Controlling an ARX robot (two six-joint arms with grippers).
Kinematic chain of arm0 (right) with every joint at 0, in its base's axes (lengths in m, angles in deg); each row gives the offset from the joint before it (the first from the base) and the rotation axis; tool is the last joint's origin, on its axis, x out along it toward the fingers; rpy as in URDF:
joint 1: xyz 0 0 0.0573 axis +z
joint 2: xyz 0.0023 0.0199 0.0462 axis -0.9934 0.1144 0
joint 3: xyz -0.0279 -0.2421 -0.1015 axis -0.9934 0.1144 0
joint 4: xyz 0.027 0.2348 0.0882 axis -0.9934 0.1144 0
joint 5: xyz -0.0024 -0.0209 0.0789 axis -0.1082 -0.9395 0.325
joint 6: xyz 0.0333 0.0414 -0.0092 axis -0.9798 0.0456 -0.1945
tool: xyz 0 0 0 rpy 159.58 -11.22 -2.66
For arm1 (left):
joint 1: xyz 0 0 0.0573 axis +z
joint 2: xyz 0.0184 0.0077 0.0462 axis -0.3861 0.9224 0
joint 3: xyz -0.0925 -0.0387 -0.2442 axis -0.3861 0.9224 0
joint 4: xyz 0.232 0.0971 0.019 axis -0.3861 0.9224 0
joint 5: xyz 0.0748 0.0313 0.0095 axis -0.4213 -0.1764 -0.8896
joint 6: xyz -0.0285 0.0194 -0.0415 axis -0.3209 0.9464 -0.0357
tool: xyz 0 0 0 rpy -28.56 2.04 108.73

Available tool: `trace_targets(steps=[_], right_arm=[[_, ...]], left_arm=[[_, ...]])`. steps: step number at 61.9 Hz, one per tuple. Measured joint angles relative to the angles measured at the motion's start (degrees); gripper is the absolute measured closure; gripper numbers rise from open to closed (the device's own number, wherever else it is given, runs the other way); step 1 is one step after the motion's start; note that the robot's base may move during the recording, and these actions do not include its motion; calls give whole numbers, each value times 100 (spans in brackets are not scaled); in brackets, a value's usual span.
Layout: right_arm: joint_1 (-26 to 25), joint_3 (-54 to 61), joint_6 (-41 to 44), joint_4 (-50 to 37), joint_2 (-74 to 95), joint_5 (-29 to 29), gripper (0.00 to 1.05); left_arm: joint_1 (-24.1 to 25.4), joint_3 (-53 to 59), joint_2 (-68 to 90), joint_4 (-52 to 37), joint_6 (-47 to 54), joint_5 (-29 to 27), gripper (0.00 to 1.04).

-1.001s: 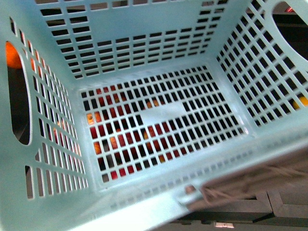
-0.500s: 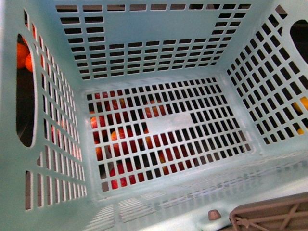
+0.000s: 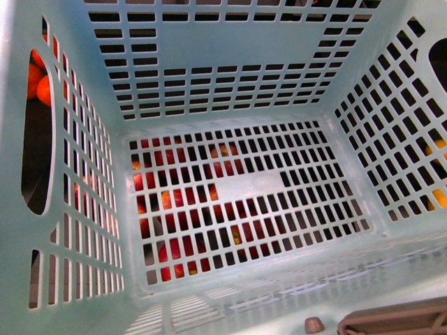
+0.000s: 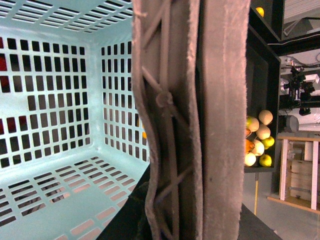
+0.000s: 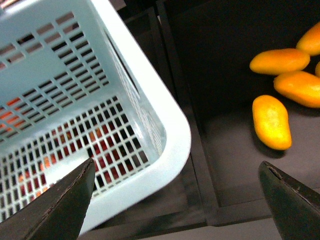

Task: Pick mango and avocado into basket

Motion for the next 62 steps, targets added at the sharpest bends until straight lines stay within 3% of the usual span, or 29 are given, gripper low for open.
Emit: trace_targets(steps=[8,16,19,26,39,52,62], right_arm=[[-1429,-293,125,-1021,1086,933,9],[-2448,-426,1134,-2653,3276,1113,9],[-2691,-603,1722,-3401,4503,1113,9],[-2935,-1036,2809,-4262,6485,944,9],[-2682,-1624,4162,-4898,9473,546,9],[-1648,-2684,4216,-5042,11208,114,9],[-1270,-3351,4216,-4841,11827,-76,9]], left_arm=[[7,0,0,0,4,-7,89],[7,0,0,0,2,-7,89],[7,0,0,0,2,-4,89],[7,0,0,0,0,0,89],[7,0,0,0,2,-9,89],[7,0,0,0,2,-2,89],[7,0,0,0,0,-2,89]])
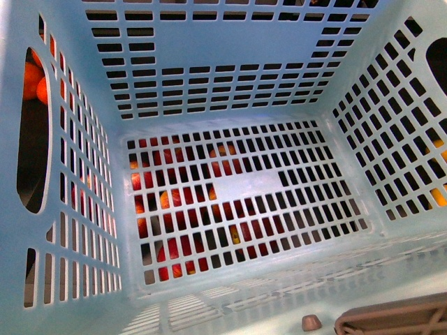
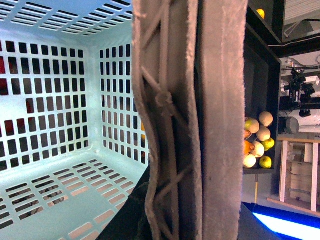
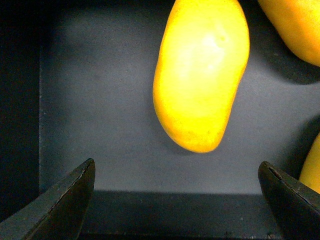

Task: Pick mango and avocado into basket

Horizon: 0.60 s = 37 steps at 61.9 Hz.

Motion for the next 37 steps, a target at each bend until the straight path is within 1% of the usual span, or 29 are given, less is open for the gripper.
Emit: trace_targets(steps=[21,37], right_arm=[[116,-1119,-243,299,802,-205,9],[251,-1836,-546,402,1392,-188,9]], left_arm=[[0,0,0,0,0,2,89],[0,0,0,0,0,0,89]])
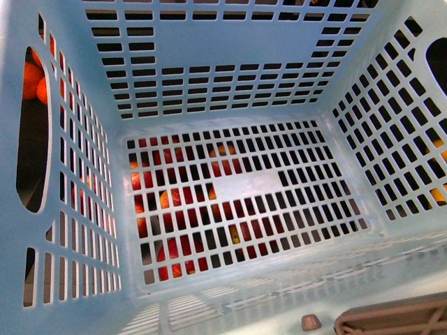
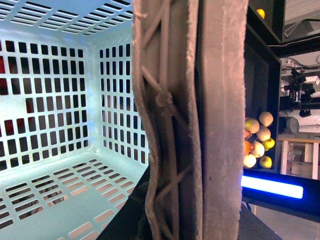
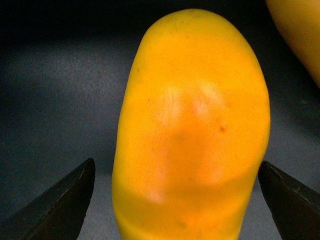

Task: Pick mango and avocado into basket

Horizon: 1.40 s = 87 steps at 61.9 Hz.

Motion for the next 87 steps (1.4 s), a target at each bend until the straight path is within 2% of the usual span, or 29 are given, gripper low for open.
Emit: trace_targets(steps=[19,30,36,60,74,87], right_arm=[[74,-601,-256,127,393,-20,9],[92,-721,-308,243,448,2,32],[92,-717,-404,251,446,83,40],[-221,149,-935,-219,-492,634,42],[-713,1384,-1316,-634,-2424,1458,42],[-885,2271,-1685,-470,-4264,2063,42]], left_arm=[[0,0,0,0,0,0,89],[0,0,0,0,0,0,89],[0,0,0,0,0,0,89],[0,0,0,0,0,0,89],[0,0,0,0,0,0,89],[0,0,0,0,0,0,89]])
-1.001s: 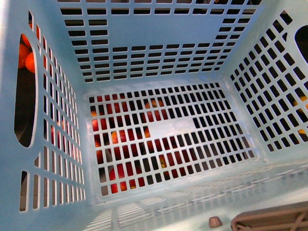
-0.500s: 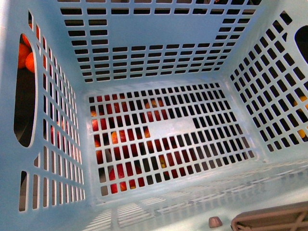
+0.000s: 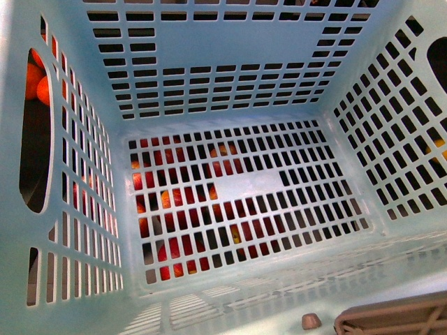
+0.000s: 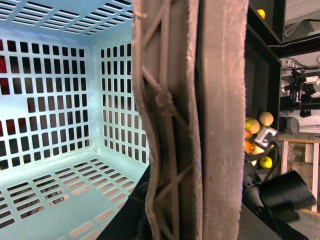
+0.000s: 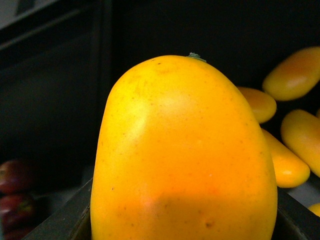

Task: Pick mango and avocado into basket

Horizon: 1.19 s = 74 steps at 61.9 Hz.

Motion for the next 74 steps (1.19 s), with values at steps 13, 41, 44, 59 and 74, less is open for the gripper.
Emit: trace_targets(steps=[13,41,44,59,74], right_arm=[[254,535,-568,634,-2323,409,42],[2295,748,-1300,1602,-4568,-787,42],[2577,774,-1318,1598,-4524,-988,42],[3825,787,-1414,1510,-4140,-1884,42],[4380,787,-1392,1421,-3421,-2505,26]], left_arm=[[0,0,0,0,0,2,89],[0,0,0,0,2,0,89],[0,0,0,0,2,0,89],[0,0,0,0,2,0,89],[0,0,0,0,2,0,89]])
